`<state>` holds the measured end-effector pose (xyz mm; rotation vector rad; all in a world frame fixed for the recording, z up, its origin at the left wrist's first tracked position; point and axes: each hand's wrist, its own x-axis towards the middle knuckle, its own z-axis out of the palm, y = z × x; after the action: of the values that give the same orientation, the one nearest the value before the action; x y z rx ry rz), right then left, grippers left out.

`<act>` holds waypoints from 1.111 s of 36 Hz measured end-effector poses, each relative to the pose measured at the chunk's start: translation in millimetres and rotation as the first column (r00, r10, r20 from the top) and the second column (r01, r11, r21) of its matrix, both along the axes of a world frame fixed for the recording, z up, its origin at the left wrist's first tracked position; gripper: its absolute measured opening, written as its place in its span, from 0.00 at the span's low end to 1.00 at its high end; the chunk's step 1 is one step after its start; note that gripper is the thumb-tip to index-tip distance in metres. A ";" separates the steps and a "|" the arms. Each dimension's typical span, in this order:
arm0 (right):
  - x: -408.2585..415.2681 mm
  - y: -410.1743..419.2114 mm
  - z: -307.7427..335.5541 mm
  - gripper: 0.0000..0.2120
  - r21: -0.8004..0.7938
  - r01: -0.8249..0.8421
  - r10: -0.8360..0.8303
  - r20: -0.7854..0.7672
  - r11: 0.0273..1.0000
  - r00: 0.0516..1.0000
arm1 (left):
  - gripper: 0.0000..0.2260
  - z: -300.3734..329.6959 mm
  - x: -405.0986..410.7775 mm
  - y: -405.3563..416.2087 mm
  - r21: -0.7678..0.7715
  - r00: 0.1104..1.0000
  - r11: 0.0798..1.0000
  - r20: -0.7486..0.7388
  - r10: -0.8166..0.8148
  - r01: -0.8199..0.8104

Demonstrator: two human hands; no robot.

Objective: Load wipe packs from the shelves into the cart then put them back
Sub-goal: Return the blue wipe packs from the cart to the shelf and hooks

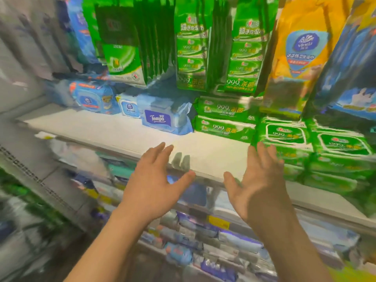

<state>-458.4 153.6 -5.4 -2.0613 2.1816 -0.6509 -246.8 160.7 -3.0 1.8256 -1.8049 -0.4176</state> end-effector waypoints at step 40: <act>537.9 81.6 -10.5 0.28 0.383 -0.657 0.752 -0.194 0.649 0.630 | 0.41 -51.9 473.5 223.9 0.247 0.704 0.677 0.027 0.710 -0.693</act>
<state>79.5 235.2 -15.9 -2.7094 1.2021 0.1141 226.7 384.6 -54.9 2.4600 -0.8858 -0.3914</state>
